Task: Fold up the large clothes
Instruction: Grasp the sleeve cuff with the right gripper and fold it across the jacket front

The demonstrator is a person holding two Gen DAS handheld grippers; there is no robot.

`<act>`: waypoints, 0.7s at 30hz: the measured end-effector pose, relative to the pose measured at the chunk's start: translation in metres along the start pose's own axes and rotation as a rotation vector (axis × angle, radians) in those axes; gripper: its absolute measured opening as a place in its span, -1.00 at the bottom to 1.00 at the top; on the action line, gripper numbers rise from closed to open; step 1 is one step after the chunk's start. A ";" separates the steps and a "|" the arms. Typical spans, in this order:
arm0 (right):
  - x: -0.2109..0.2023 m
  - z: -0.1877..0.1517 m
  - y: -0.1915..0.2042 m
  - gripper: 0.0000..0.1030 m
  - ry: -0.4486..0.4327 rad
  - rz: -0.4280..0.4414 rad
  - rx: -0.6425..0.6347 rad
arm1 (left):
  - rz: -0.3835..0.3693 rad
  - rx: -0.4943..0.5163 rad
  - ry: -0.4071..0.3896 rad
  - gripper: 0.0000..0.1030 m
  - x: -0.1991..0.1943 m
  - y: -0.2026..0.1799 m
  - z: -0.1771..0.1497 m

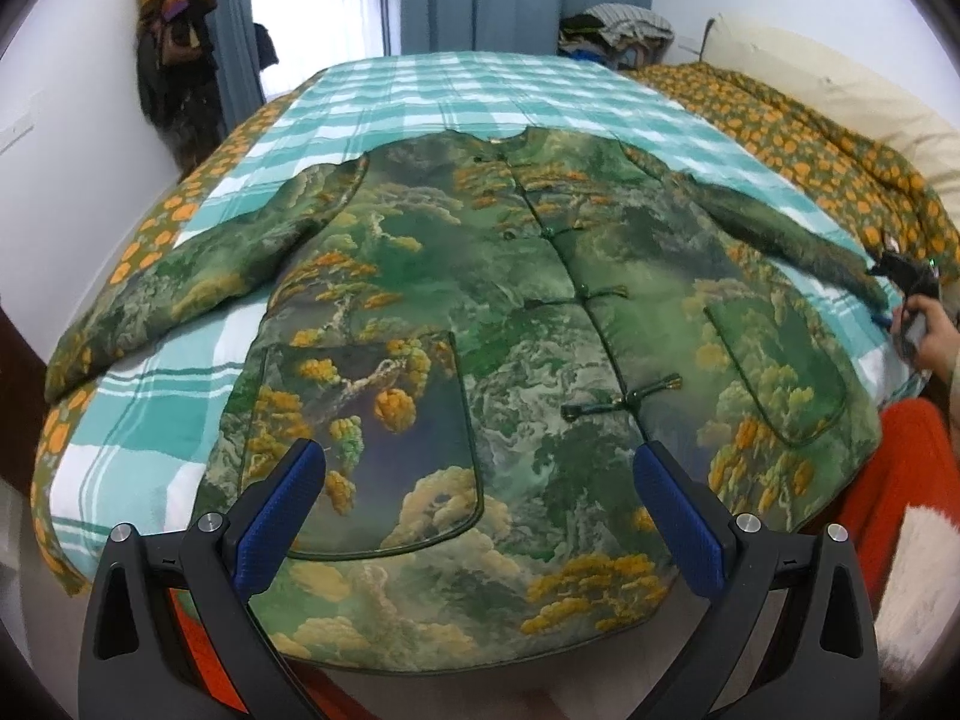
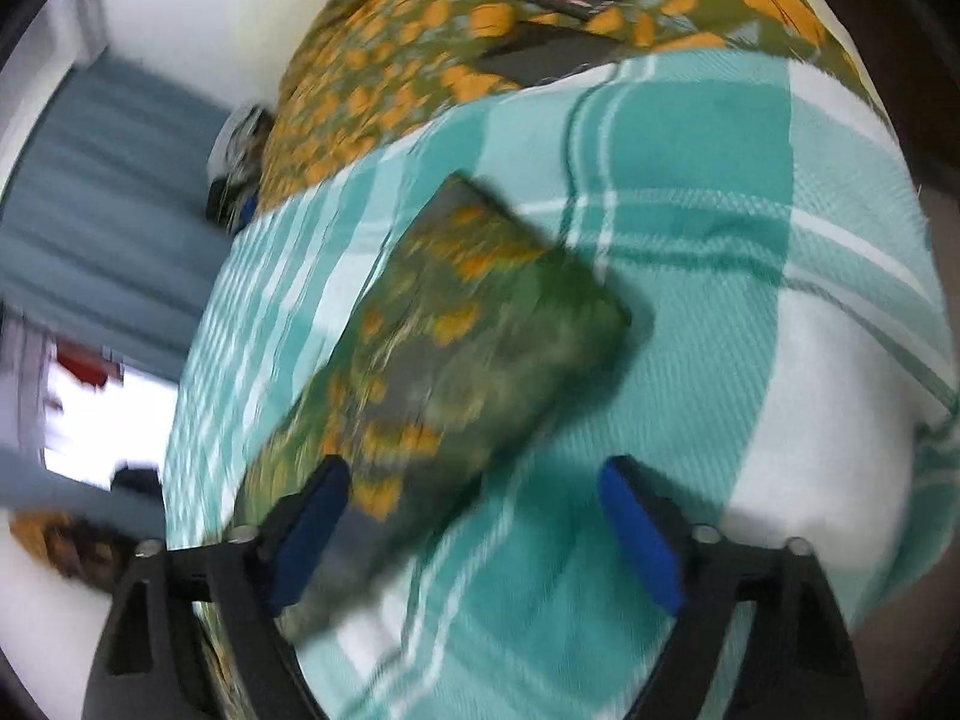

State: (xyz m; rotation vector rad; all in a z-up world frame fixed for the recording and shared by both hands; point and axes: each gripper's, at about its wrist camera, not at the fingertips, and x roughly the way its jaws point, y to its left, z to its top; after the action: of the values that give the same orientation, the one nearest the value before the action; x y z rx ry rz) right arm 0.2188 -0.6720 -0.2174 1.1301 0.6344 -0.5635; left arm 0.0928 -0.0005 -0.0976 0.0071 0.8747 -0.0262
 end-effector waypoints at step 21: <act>-0.162 -0.250 0.230 -0.82 -0.237 0.307 -1.170 | -0.015 -0.031 -0.012 0.99 -0.008 0.001 -0.003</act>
State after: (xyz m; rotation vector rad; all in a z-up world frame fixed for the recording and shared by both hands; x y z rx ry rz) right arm 0.2228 -0.3473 -0.0277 0.0398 0.4443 0.0009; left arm 0.0858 0.0005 -0.0933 -0.0289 0.8627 -0.0268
